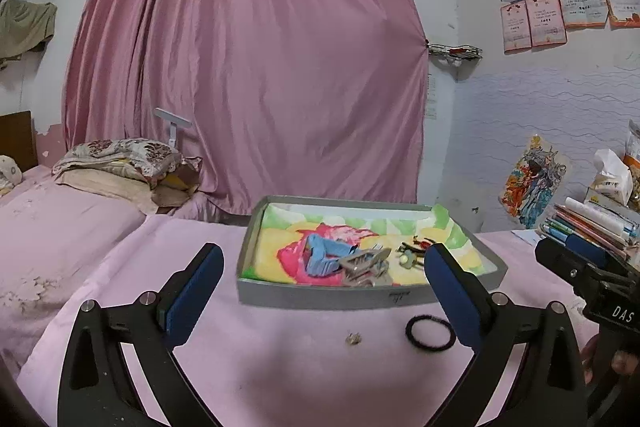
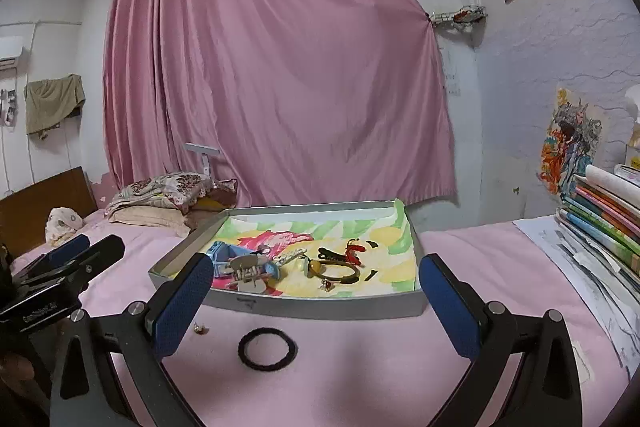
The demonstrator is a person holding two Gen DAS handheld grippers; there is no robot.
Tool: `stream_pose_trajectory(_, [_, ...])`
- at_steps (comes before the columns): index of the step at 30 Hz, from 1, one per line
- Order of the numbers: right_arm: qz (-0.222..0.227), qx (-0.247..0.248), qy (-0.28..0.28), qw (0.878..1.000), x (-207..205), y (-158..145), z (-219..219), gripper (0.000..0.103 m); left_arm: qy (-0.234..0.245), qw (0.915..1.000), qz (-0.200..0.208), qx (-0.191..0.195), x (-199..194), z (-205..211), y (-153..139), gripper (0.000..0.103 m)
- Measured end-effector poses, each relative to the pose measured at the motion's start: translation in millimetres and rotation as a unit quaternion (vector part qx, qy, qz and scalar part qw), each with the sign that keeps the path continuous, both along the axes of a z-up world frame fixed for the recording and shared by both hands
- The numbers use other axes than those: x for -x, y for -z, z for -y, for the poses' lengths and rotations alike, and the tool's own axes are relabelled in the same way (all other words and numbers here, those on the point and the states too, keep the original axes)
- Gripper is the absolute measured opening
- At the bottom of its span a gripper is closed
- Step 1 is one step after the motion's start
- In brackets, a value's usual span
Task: Organize jewelry
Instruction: 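Withdraw both grippers from the tray back over the bed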
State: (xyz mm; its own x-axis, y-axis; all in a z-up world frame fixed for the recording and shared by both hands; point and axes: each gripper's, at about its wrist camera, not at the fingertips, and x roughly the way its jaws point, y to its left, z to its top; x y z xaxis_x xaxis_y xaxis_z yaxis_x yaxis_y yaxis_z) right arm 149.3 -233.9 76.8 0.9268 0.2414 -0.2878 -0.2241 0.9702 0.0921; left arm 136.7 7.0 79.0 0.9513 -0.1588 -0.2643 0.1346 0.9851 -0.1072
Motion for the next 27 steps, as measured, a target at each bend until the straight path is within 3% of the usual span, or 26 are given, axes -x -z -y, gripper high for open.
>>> stream_pose_trajectory(8, [0.01,0.026,-0.002,1.0,19.1,10.7,-12.4,0.103,-0.008,0.9999,-0.007,-0.001,19.5,-11.1,13.0,0.099])
stream_pose_trajectory(27, [-0.044,0.055,-0.005,0.997,21.2,45.7,-21.8,0.103,-0.011,0.9981,-0.059,-0.012,21.5,-19.8,34.8,0.099])
